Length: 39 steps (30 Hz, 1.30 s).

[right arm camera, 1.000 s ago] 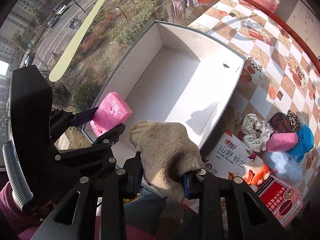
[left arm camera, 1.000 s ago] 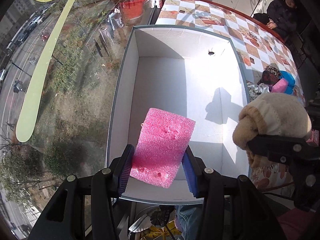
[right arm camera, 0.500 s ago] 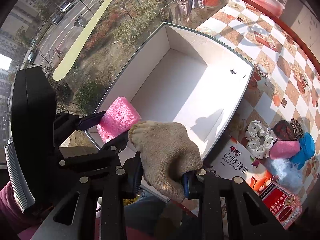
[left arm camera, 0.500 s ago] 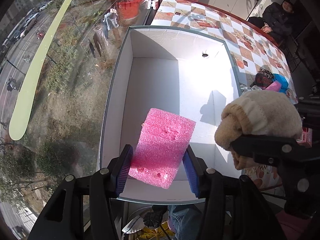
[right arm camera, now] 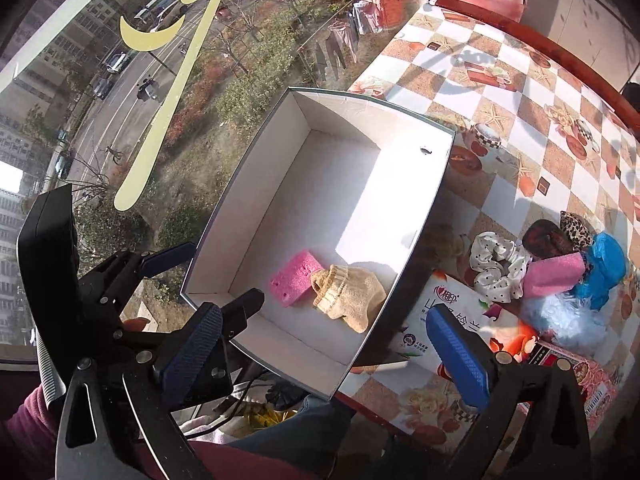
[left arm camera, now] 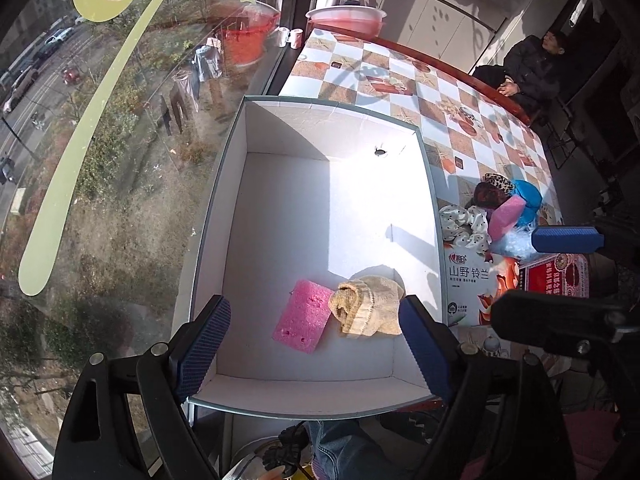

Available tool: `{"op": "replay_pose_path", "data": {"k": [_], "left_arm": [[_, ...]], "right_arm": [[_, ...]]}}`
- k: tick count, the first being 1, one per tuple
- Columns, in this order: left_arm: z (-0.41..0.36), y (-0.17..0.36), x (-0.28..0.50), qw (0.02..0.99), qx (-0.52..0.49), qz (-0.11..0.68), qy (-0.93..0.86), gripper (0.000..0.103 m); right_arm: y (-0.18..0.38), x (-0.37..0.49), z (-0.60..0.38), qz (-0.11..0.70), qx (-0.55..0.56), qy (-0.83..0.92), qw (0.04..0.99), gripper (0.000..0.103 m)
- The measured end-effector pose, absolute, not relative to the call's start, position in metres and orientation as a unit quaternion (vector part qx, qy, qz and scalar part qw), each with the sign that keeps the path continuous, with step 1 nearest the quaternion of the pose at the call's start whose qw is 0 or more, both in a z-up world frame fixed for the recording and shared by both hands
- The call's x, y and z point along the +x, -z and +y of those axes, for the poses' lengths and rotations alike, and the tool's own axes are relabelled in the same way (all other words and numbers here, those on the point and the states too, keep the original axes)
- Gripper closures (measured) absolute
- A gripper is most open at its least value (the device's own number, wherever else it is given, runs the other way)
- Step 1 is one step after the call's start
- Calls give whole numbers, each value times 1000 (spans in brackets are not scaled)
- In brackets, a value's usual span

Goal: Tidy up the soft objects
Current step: 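Move both grippers back toward the pile of soft items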

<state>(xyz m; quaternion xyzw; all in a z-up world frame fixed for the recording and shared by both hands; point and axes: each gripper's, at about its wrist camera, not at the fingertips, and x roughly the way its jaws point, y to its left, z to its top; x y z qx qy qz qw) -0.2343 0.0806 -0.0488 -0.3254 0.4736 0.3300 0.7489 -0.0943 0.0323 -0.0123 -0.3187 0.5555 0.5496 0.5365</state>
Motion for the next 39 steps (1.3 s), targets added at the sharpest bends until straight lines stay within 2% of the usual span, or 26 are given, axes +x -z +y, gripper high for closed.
{"op": "replay_pose_path", "data": {"k": [8,14,26,31,39], "left_arm": [[80,34,-229,768,-319,450,-325,14],[83,16,-205,784,-325,436,-299,14],[58,13,-101,798,-283,488,-212,14],[50,23,-58,785,-266,519,-208,14],[49,45,38,764,-207,585,-178,14]], "right_arm": [[0,-85,26,552,-313,-542,550,0],[-18,-58,7,571,-267,-517,579,0],[-60,80,-98,612,-137,-391,673,0],[-33,145,-132,637,-123,-326,688,0],[47,223,-124,679,-174,-300,648,0]]}}
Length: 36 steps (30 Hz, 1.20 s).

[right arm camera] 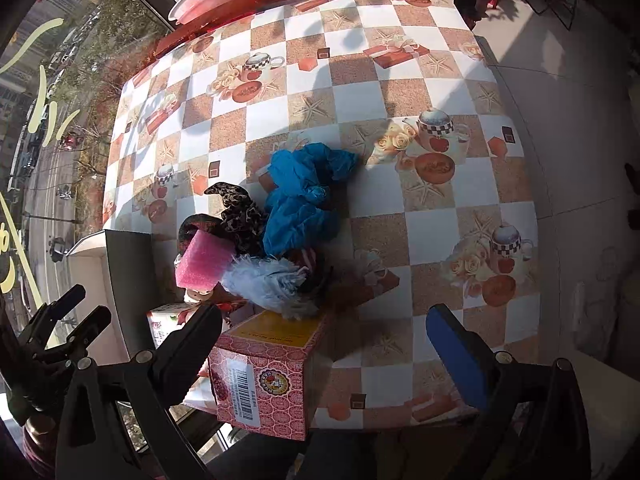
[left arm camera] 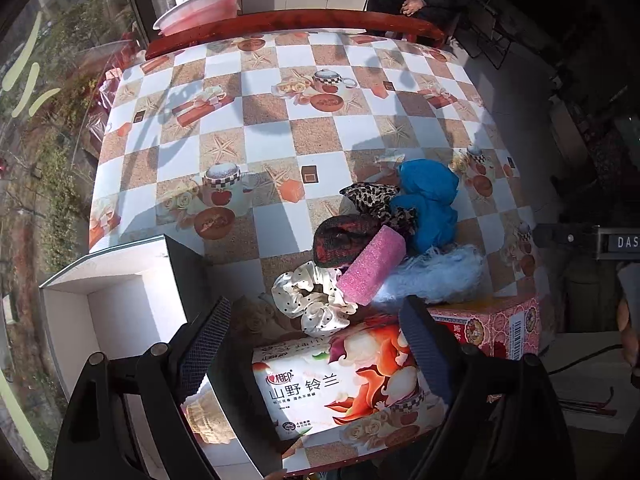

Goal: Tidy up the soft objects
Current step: 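Move both grippers back toward the pile of soft items, then grasp the blue plastic cloth with the right gripper while the left gripper grasps the leopard-print fabric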

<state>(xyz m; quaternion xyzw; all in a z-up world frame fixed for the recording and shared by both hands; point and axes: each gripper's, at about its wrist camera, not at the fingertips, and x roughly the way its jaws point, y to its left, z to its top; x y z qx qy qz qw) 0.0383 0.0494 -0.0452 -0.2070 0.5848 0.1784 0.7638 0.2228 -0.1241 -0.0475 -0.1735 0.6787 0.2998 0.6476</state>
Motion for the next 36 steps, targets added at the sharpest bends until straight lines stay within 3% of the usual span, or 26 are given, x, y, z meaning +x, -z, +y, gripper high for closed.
{"op": "replay_pose_path", "data": {"k": [10,15,19,26,27,29,31,35,36], "left_arm": [[53,91,115,722,-179,644,-179,14],[54,111,148,704,-169,669,-168,14],[55,136,176,684,-188,689,-148,14],[55,189,205,617,-201,752,-113,15],[55,194,207,611,-192,759,-118,16],[55,201,208,602,-187,766,-124,38],[58,206,208,592,-206,769,-125,42],[58,210,208,588,-232,768,-107,64],[58,209,207,590,-233,766,-106,65]], "right_arm": [[141,276,-48,697,-189,-309,619,0],[189,281,-30,689,-256,-291,612,0],[201,302,-62,672,-291,-236,639,0],[185,338,-135,705,-189,-230,644,0],[183,339,-138,705,-180,-236,644,0],[183,338,-137,704,-176,-248,643,0],[188,335,-132,702,-185,-257,637,0],[201,321,-116,692,-236,-259,630,0],[202,316,-113,685,-255,-257,632,0]]}}
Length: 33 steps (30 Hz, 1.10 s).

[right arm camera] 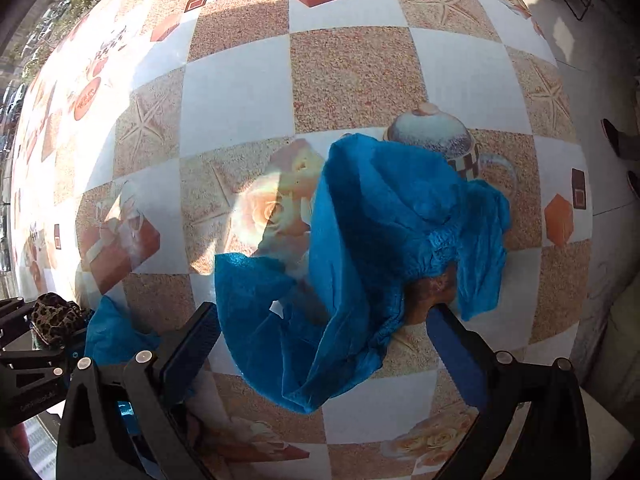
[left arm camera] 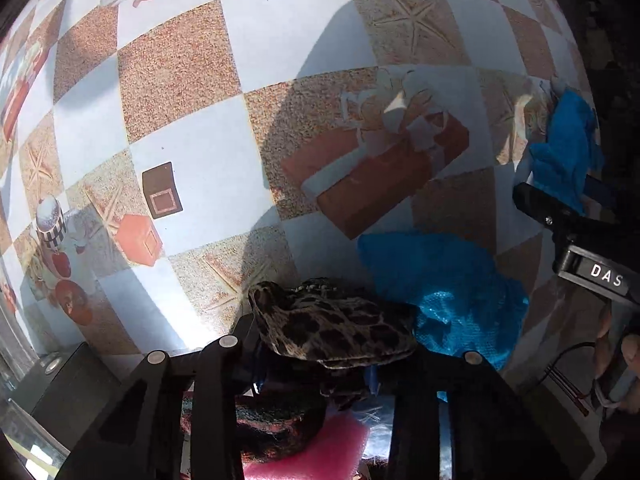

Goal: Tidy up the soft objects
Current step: 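Grasp the blue plastic cloth with the right gripper while the left gripper grasps the leopard-print fabric, then carry the leopard-print fabric and blue cloth toward the white box with both grippers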

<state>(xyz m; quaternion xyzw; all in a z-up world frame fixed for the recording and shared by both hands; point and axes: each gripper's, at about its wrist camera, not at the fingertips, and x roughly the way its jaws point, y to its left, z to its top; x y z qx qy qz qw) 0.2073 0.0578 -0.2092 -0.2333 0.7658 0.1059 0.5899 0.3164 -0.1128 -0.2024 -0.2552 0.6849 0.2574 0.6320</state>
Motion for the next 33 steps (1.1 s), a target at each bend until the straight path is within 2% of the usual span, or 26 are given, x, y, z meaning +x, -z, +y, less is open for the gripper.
{"op": "replay_pose_path", "data": {"k": [8,10,11,12,14,21,33], "left_arm": [[65,175,196,648,-221,715,-144,65],[69,156,190,672,-215,690,-161,65],[71,147,188,683,-211,680,-167,65],[72,140,187,693,-204,670,-173,65],[73,126,183,708,-192,654,-186,65],[84,80,170,756,-209,584,-210,65],[55,39,137,774,-186,562,-224,65]], "right_arm": [[202,316,-100,689,-273,-262,618,1],[196,322,-100,680,-265,-256,634,12],[190,322,-99,674,-259,-258,642,27],[184,322,-98,669,-254,-263,648,50],[177,324,-96,674,-228,-282,644,75],[135,329,-114,671,-138,-323,653,75],[62,300,-138,659,-111,-330,666,75]]}}
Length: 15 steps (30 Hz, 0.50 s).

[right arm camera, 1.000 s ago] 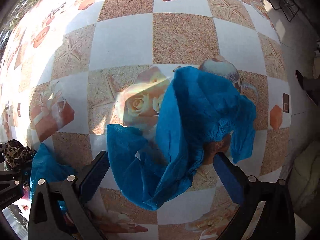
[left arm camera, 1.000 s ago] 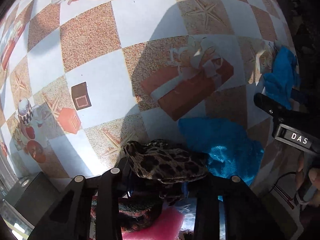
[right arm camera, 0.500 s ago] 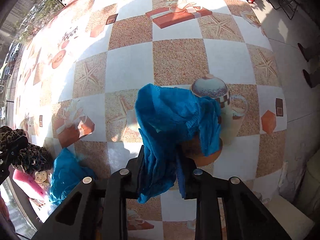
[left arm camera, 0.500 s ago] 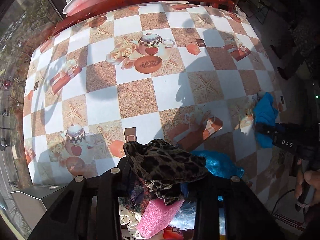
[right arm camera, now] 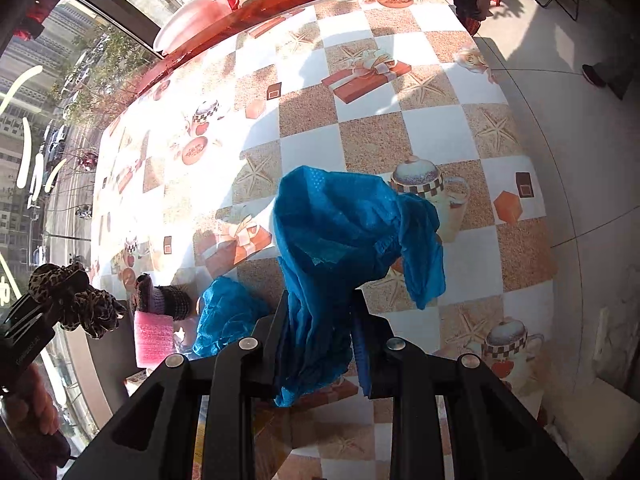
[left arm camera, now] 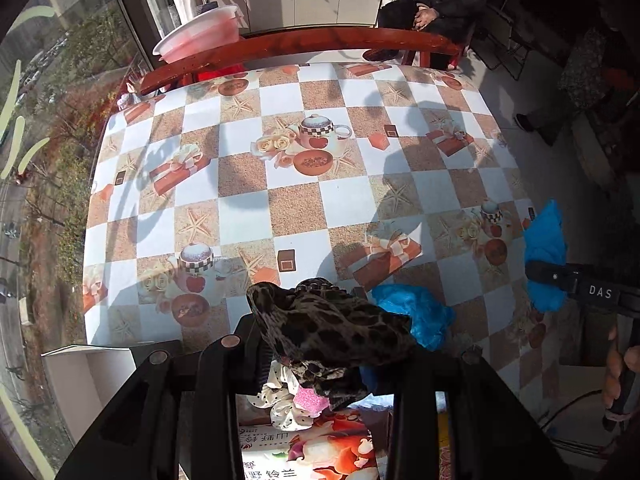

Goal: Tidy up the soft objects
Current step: 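Carry the leopard-print fabric and blue cloth toward the white box with both grippers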

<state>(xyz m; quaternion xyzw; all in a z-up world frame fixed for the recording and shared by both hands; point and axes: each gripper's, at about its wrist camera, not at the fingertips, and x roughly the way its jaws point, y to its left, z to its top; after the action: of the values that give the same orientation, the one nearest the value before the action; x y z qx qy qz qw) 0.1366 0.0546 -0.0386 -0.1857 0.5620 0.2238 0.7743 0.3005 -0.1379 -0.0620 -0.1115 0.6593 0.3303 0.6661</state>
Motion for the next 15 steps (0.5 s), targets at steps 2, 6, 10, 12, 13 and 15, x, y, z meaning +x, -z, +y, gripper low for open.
{"op": "replay_pose_path", "data": {"k": [2,6,10,12,13,15], "left_arm": [[43,34,124,777,-173,563,-222,65],[23,25,95,784,-161,563,-208,65],[7,17,66,790,-149,562,-193,65],[2,12,52,794,-141,560,-189,65],[1,9,44,797,-138,557,-190,65],[0,4,27,799,-134,554,-193,65]], "right_arm": [[55,289,-144,656,-109,-337,667,75],[41,255,-146,651,-106,-348,666,75],[27,222,-141,645,-109,-360,665,75],[18,206,-140,638,-110,-367,668,75],[12,197,-138,635,-111,-370,669,75],[0,178,-136,627,-118,-378,671,75]]}}
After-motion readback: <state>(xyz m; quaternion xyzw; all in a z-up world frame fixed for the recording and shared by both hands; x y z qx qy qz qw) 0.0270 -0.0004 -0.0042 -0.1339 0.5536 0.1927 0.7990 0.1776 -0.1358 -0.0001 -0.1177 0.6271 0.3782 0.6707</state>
